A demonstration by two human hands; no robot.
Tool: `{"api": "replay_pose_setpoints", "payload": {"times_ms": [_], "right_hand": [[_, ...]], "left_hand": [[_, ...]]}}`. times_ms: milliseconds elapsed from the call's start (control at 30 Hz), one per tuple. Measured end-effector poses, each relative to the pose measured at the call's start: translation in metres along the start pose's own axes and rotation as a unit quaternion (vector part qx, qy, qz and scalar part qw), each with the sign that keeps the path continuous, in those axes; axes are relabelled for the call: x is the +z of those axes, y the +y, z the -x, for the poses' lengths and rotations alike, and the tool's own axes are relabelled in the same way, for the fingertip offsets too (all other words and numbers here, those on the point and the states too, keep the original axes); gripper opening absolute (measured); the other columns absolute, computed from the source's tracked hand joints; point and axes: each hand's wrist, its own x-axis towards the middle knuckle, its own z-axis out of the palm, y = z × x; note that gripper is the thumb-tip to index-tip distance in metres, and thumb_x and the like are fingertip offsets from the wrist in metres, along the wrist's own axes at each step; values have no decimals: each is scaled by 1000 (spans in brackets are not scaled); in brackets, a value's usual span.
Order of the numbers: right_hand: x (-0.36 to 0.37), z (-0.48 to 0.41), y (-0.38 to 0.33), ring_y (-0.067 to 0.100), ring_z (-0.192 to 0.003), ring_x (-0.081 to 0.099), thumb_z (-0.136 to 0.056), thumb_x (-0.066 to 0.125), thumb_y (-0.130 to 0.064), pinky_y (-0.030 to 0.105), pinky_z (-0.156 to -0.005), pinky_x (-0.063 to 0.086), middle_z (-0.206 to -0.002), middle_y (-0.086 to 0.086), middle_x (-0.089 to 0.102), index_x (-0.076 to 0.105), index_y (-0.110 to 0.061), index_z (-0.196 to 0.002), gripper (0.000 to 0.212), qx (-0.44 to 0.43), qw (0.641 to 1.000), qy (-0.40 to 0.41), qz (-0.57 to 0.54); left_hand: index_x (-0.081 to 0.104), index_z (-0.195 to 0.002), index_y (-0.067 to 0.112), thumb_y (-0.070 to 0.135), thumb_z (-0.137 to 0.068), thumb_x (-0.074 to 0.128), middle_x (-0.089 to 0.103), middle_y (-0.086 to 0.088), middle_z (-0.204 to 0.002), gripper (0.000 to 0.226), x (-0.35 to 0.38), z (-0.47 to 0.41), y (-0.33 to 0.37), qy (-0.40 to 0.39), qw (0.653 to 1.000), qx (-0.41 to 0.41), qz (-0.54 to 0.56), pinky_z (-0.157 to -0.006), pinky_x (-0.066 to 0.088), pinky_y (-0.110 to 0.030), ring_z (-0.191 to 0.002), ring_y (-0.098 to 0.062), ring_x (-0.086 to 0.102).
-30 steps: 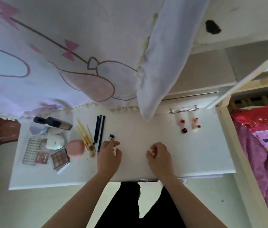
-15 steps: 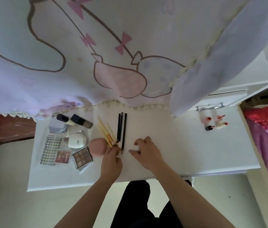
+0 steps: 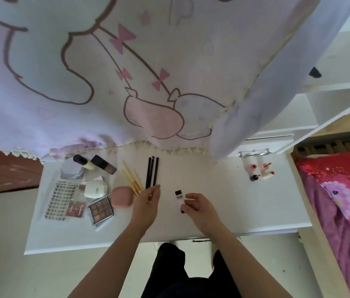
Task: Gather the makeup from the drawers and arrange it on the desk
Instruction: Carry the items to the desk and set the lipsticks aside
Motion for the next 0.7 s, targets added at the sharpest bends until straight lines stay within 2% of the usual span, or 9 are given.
{"api": "replay_pose_setpoints", "payload": {"times_ms": [67, 167, 200, 267, 333, 400, 467, 567, 700], "right_hand": [[-8, 12, -22, 8, -76, 67, -92, 68, -5, 20, -79, 49, -84, -2, 74, 65, -16, -108, 20, -32, 998, -53, -19], [-20, 29, -59, 8, -81, 62, -96, 64, -12, 23, -81, 47, -86, -2, 72, 72, -27, -106, 20, -77, 990, -117, 9], [-24, 33, -70, 6, -81, 61, -97, 62, -16, 22, -80, 46, -87, -3, 71, 72, -29, -106, 19, -86, 989, -121, 20], [-29, 41, -90, 4, -80, 60, -101, 56, -23, 21, -76, 46, -89, -4, 72, 70, -26, -109, 17, -101, 989, -105, 22], [-30, 46, -102, 7, -71, 58, -104, 48, -30, 22, -71, 46, -80, -1, 70, 64, -17, -109, 21, -102, 993, -66, 7], [-28, 53, -109, 8, -58, 49, -105, 44, -33, 19, -60, 41, -68, 2, 58, 57, -11, -106, 26, -85, 996, -32, -19], [-27, 60, -112, 7, -50, 42, -106, 41, -36, 18, -53, 38, -64, 3, 49, 54, -9, -107, 30, -76, 996, -15, -48], [-30, 69, -117, 10, -52, 44, -105, 32, -51, 26, -61, 38, -62, 2, 53, 54, -17, -107, 40, -73, 997, -31, -25], [-32, 73, -119, 8, -56, 46, -106, 39, -35, 25, -59, 41, -69, 0, 51, 51, -17, -110, 22, -109, 994, -20, -22]], "left_hand": [[65, -124, 28, 36, -100, 52, 68, 15, -115, 29, -2, 12, 30, -56, 998, 28, 7, -95, 45, -23, -107, -3, 61], [70, -116, 33, 40, -97, 57, 72, 20, -105, 25, -3, 25, 63, -102, 992, 79, 2, -92, 43, -14, -103, 10, 60], [72, -112, 31, 38, -96, 59, 73, 20, -102, 22, -2, 27, 72, -91, 991, 95, 2, -90, 44, -14, -99, 10, 62], [77, -97, 24, 35, -95, 60, 72, 15, -80, 20, -1, 31, 87, -50, 991, 124, -2, -72, 46, -16, -72, 1, 62], [74, -79, 16, 43, -93, 59, 61, 7, -58, 35, 3, 37, 100, 2, 989, 148, -10, -55, 39, -20, -53, -6, 48], [68, -69, 11, 48, -92, 55, 56, 2, -54, 45, 9, 44, 109, 47, 986, 158, -8, -50, 36, -20, -48, -5, 44], [58, -67, 12, 45, -95, 54, 54, 5, -54, 43, 14, 49, 115, 85, 983, 160, 0, -51, 35, -21, -48, -4, 44], [48, -70, 12, 42, -96, 55, 49, 9, -52, 40, 20, 53, 119, 99, 980, 173, 9, -50, 35, -21, -48, -4, 43], [42, -68, 10, 34, -99, 54, 43, 5, -53, 41, 28, 60, 124, 88, 977, 194, -6, -47, 34, -16, -47, -4, 40]]}}
